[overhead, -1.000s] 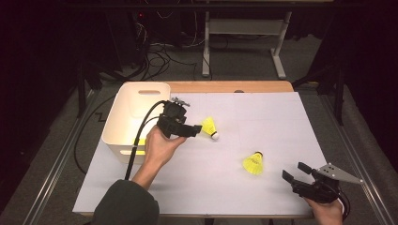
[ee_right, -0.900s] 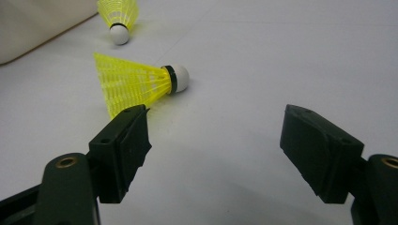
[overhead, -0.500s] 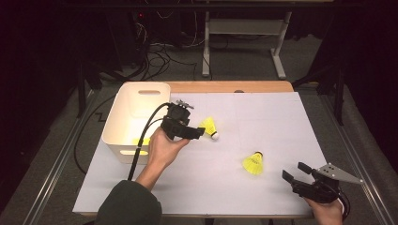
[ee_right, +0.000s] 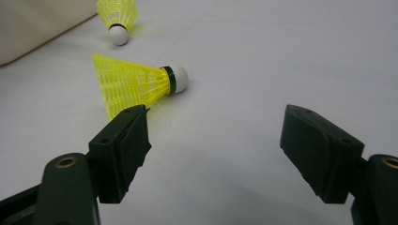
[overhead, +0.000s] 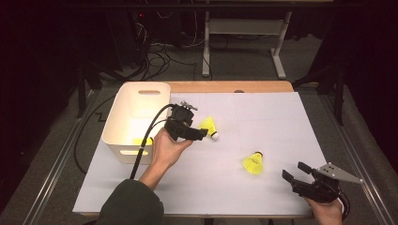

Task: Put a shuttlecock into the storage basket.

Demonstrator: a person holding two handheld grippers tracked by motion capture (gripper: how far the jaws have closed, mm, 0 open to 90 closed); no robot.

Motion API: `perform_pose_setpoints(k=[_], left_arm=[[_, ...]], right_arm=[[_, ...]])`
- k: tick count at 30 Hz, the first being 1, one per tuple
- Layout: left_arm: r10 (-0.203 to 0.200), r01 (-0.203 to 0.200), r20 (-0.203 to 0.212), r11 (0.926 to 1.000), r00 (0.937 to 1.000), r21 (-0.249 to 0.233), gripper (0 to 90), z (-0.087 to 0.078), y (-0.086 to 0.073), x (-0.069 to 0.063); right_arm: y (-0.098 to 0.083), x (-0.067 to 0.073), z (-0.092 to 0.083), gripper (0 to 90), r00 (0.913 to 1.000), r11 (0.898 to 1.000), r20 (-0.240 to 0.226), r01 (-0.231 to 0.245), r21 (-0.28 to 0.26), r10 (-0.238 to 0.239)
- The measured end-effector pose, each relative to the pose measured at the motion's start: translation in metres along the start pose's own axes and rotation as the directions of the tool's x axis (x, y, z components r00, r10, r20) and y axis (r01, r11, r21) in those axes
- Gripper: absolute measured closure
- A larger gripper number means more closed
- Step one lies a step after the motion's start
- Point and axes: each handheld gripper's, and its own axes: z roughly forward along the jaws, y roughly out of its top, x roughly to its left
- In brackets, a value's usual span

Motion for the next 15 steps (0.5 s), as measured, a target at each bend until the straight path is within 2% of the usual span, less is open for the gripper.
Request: perform_pose_setpoints(k=[11,15], left_arm=[[-0.001,0.001,-0.013,1.0000,0.9999,0.007,31.7,0.0057,-0.0037,-0.0012],[-0.005,0.005,-0.006,0.9999,1.0000,0.013,31.6,0.0105,-0.0046,-0.0023]], right_arm=[[0.0003,0.0007,0.0008,24.7,1.0000,1.000,-0.001,0.003,0.001,-0.003],[0.0002,0.0003,0.0006,24.7,1.0000,1.000,-0.001,-0.001,0.001,0.001]])
